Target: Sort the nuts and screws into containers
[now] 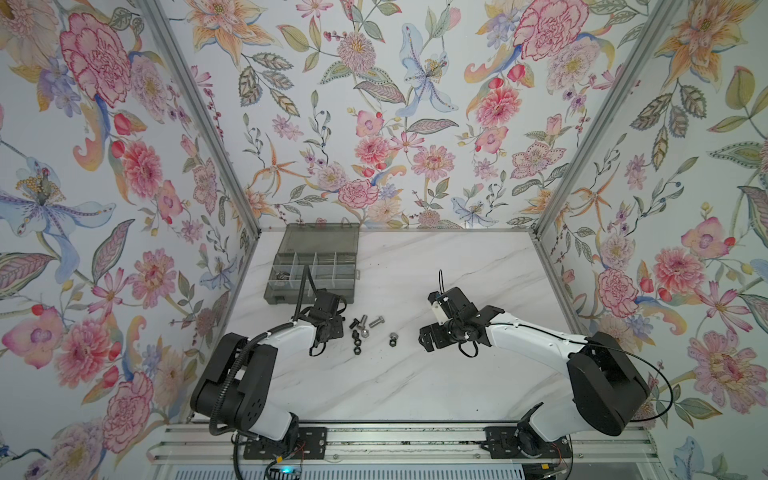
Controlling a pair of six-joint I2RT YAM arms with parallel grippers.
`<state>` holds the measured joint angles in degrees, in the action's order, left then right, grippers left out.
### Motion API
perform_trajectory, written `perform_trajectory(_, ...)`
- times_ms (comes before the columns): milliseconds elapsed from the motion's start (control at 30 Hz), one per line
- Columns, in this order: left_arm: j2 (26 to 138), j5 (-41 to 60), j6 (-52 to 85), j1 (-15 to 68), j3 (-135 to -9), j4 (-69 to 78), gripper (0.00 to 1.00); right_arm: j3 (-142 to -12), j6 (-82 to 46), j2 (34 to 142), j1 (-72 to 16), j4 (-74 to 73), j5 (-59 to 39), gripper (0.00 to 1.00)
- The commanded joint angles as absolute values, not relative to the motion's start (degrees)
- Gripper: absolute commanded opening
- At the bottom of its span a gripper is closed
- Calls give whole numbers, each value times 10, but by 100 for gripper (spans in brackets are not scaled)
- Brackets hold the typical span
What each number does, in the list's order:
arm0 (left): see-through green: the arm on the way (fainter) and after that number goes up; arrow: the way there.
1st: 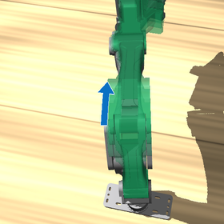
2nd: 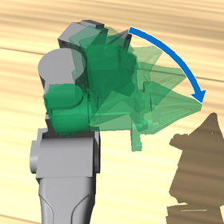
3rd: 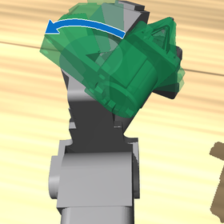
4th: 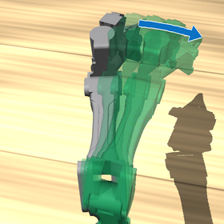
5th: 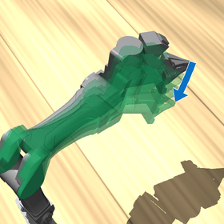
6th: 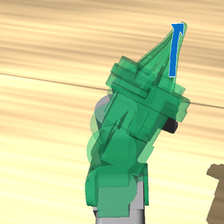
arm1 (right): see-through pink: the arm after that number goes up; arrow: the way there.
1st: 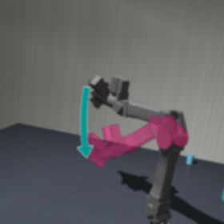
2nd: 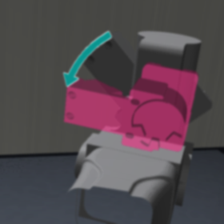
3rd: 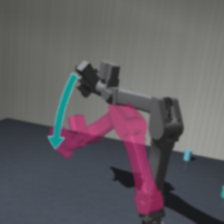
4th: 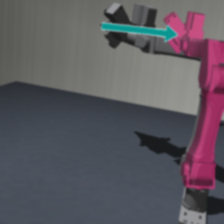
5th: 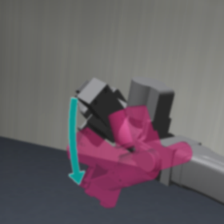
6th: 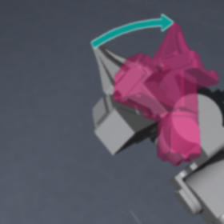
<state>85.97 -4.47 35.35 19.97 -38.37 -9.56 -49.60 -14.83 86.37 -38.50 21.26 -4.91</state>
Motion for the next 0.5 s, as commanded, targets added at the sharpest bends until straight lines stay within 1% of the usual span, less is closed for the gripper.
perform_trajectory(0, 822, -31, 344, 204, -416, -134, 0, -497, -152, 850, -387, 220, -38, 99)
perform_trajectory(200, 800, -49, 315, 200, -495, -180, 0, -498, -153, 853, -387, 219, -40, 99)
perform_trajectory(400, 834, -49, 280, 153, -590, -195, 0, -496, -152, 852, -387, 220, -39, 99)
perform_trajectory(467, 855, -35, 268, 121, -619, -187, 0, -496, -153, 851, -387, 220, -38, 99)
